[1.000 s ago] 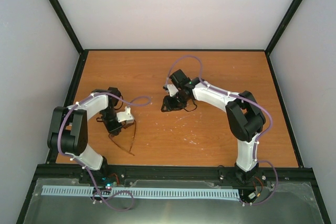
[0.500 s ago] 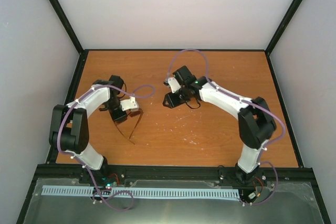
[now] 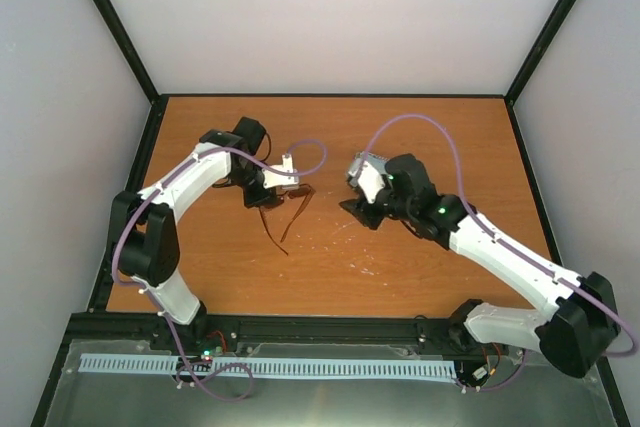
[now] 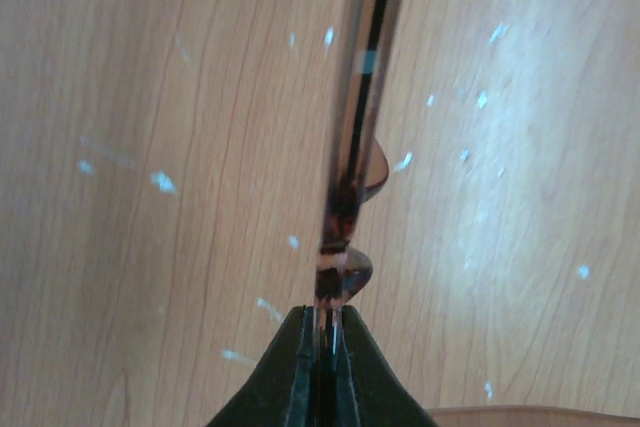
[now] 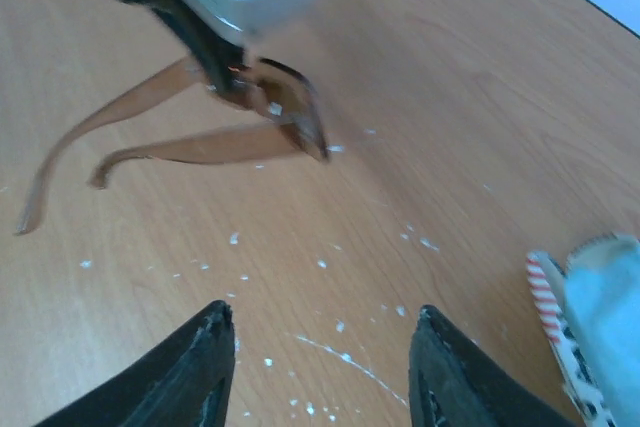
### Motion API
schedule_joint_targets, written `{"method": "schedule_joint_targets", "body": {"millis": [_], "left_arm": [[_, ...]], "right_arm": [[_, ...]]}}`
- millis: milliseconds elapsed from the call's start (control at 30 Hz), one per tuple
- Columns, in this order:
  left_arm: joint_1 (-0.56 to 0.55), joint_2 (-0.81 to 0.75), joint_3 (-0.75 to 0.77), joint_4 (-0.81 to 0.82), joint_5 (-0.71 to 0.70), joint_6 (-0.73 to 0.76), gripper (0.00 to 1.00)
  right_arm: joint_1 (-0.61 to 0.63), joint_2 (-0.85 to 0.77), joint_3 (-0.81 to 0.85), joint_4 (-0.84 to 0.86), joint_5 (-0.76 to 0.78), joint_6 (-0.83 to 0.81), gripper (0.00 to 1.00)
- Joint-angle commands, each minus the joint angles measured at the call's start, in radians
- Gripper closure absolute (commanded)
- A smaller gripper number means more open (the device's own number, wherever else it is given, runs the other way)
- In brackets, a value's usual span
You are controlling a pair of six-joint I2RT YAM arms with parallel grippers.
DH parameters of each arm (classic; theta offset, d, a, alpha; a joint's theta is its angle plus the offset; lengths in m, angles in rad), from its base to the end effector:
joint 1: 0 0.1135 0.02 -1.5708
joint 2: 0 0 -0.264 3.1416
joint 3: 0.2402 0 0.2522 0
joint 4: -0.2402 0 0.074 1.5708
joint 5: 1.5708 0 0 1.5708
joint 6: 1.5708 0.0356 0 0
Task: Organize the sunglasses
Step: Pick up the sunglasses from the center of the board, then fold the sunglasses.
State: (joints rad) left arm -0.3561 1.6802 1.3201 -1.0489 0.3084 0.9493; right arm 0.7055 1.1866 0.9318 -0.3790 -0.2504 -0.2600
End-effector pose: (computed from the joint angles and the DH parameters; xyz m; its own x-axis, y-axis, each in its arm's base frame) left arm 0.2930 -0.1205 0.2392 -0.2313 0.9125 -0.3374 0.9721 0.2303 -0.0435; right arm 0.1927 0.1757 0.2903 -0.2351 -0.5274 -0.8164 -0.8699 0.4889 -0.0653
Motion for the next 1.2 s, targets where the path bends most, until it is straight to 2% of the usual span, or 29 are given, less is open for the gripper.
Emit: {"method": "schedule_joint_targets", "body": {"millis": [0, 133, 167, 267, 467, 567, 733, 1000, 1167], "left_arm": [[0.0, -0.043, 0.054, 0.026, 0.266, 0.018, 0.99], [0.0, -0.036, 0.086, 0.03, 0.529, -0.043, 1.0], [0.0, -0.021, 0.103, 0.025, 0.62, -0.064, 1.0], [0.0, 0.037, 0.165, -0.005, 0.837, -0.113, 0.99], [0.0, 0.148, 0.284, -0.088, 1.172, -0.14, 0.99], [0.0, 0.212, 0.348, -0.222, 1.281, -0.042, 0.99], [-0.002, 0.245, 0.347, -0.263, 1.326, -0.002, 1.0], [-0.004, 0.223, 0.312, -0.263, 1.316, 0.008, 0.99], [-0.026, 0.211, 0.288, -0.263, 1.307, 0.022, 0.99]], "right_arm": [[-0.151, -0.07, -0.154, 0.188, -0.056, 0.279, 0.5], [-0.211, -0.112, -0.331, 0.507, -0.23, 0.553, 0.48], [-0.212, -0.116, -0.373, 0.626, -0.248, 0.598, 0.48], [-0.212, -0.109, -0.454, 0.845, -0.291, 0.678, 0.49], [-0.213, -0.037, -0.419, 0.978, -0.4, 0.712, 0.49], [-0.219, -0.009, -0.412, 1.101, -0.431, 0.772, 0.48], [-0.221, 0.065, -0.318, 1.101, -0.54, 0.794, 0.48], [-0.229, 0.111, -0.24, 1.029, -0.563, 0.756, 0.47], [-0.234, 0.182, -0.207, 1.111, -0.606, 0.814, 0.48]]}}
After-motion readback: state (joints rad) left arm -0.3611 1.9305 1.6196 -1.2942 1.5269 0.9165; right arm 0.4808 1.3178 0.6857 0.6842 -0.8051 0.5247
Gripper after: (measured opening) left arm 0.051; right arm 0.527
